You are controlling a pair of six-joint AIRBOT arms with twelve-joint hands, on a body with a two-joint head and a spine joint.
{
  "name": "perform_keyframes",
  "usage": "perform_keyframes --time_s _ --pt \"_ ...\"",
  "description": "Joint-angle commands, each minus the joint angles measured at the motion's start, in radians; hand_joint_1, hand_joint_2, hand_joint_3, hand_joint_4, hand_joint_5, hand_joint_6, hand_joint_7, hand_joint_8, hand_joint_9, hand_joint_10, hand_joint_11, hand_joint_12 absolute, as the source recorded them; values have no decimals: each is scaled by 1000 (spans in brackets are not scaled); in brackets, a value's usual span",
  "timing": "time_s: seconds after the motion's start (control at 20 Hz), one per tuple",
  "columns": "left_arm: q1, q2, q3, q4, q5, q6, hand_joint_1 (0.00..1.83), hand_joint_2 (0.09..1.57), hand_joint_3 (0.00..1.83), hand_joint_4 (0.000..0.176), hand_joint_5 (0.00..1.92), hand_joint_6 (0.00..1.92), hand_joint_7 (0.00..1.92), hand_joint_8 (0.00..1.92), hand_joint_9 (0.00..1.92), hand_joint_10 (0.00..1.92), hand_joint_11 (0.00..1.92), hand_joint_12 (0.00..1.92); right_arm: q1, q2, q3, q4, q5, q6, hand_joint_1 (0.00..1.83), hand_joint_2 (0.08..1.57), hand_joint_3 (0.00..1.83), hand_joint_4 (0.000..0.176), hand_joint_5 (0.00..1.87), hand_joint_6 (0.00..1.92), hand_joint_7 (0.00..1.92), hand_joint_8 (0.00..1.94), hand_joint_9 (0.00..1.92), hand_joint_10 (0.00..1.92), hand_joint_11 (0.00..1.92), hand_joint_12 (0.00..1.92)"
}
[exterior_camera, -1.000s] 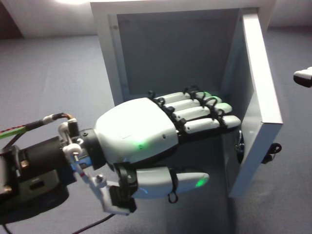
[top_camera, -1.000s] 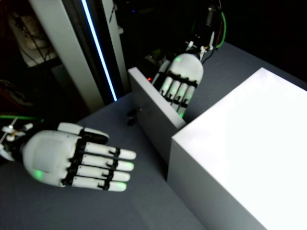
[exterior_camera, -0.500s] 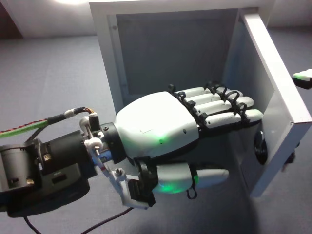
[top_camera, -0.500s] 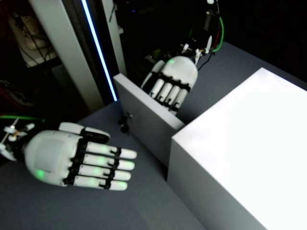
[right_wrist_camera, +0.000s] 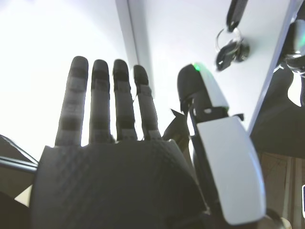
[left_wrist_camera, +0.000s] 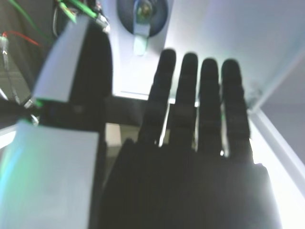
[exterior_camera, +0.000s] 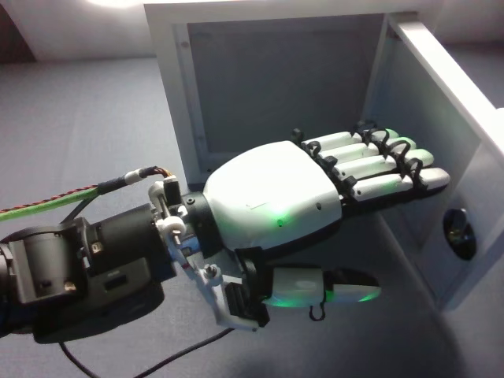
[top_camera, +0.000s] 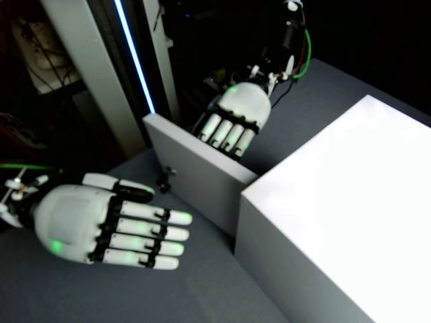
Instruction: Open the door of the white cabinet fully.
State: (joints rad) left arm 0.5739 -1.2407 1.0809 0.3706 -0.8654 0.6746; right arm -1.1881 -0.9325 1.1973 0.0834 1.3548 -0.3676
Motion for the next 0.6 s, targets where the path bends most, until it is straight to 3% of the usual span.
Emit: perform_keyframes --time_s 0.0,0.2,0.4,0.55 --pt "0 19 -9 -15 -132 -9 458 1292 3 0 170 8 131 6 78 4 127 32 12 0 4 27 120 10 610 1356 0 0 286 2 291 2 256 3 237 10" --pt "36 91 -46 -29 -155 -9 174 1405 30 0 116 10 70 4 50 1 118 22 12 0 4 28 120 12 631 1357 0 0 293 3 286 3 251 2 236 9" --pt "97 181 -87 -84 -220 -9 254 1417 5 0 192 4 138 4 114 3 145 26 12 2 4 39 121 12 578 1367 3 0 287 0 296 2 286 7 286 30" --pt "170 238 -116 -172 -301 11 165 1440 10 0 192 3 128 4 138 4 175 36 11 4 4 49 132 12 588 1380 6 0 271 0 283 0 265 0 257 17"
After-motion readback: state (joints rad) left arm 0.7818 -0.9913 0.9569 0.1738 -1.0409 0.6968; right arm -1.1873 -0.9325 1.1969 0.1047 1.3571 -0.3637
